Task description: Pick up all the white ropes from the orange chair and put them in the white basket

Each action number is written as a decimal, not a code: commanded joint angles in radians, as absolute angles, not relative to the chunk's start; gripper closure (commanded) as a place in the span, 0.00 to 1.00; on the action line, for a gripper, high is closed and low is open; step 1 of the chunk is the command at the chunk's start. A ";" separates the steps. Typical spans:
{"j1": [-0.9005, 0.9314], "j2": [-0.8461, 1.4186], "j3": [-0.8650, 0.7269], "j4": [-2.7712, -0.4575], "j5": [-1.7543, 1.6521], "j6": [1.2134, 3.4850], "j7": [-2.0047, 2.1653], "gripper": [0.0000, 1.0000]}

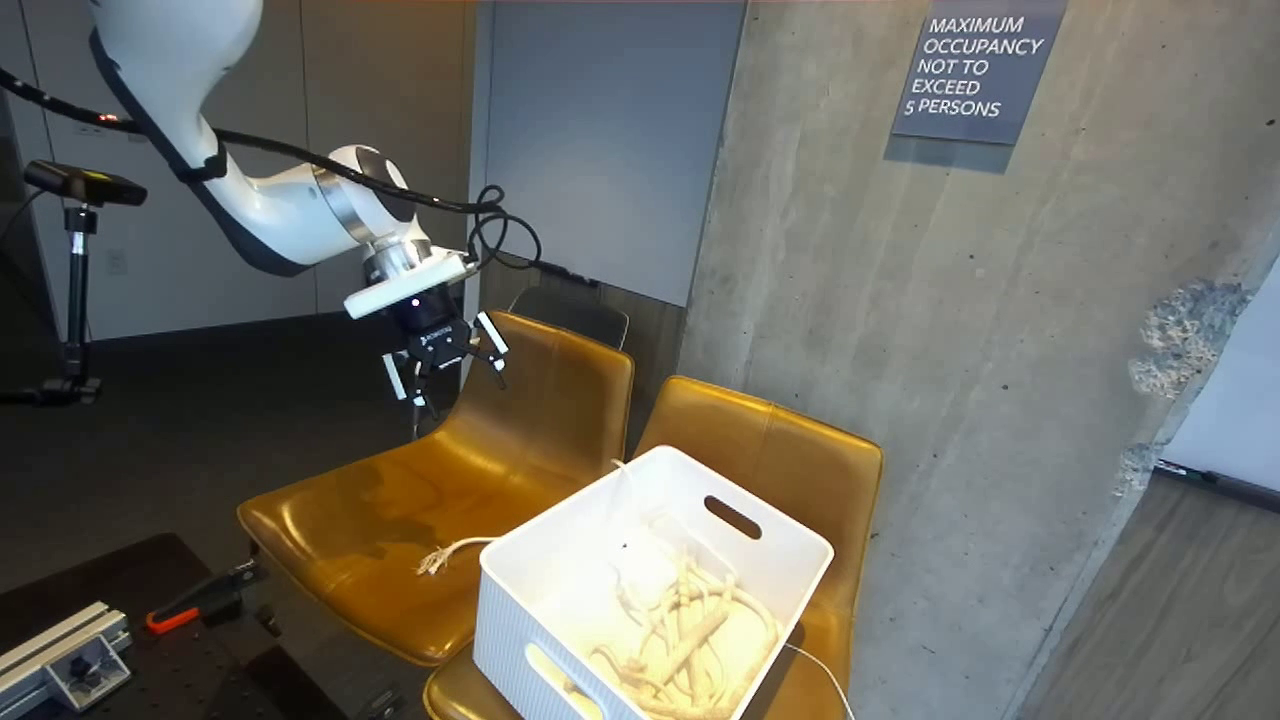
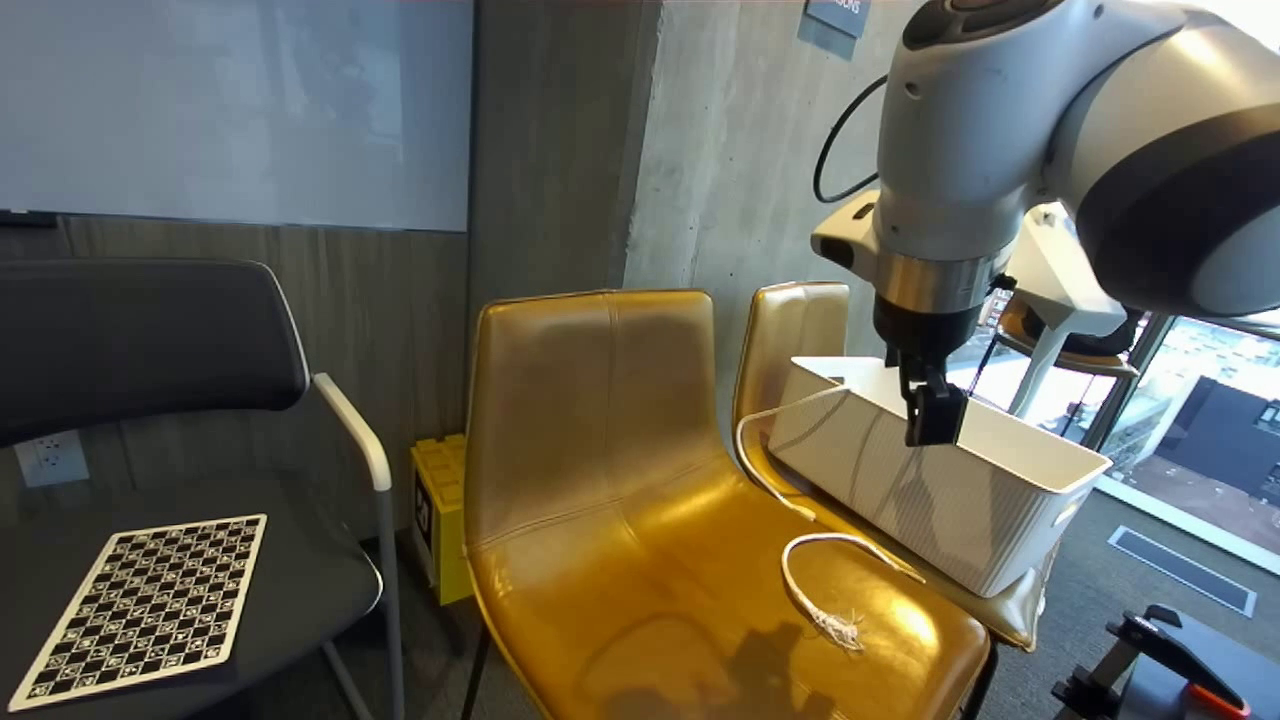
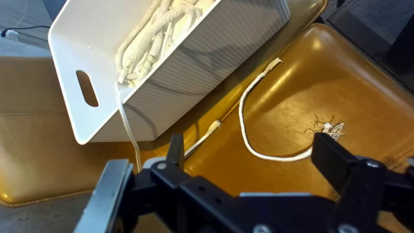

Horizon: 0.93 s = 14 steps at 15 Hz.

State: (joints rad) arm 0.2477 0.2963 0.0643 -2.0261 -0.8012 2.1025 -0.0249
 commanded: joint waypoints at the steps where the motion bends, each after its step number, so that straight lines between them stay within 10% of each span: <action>1: 0.237 0.279 0.100 -1.998 -0.812 2.065 -0.028 0.00; 14: 0.225 0.320 0.105 -1.962 -0.810 2.117 -0.060 0.00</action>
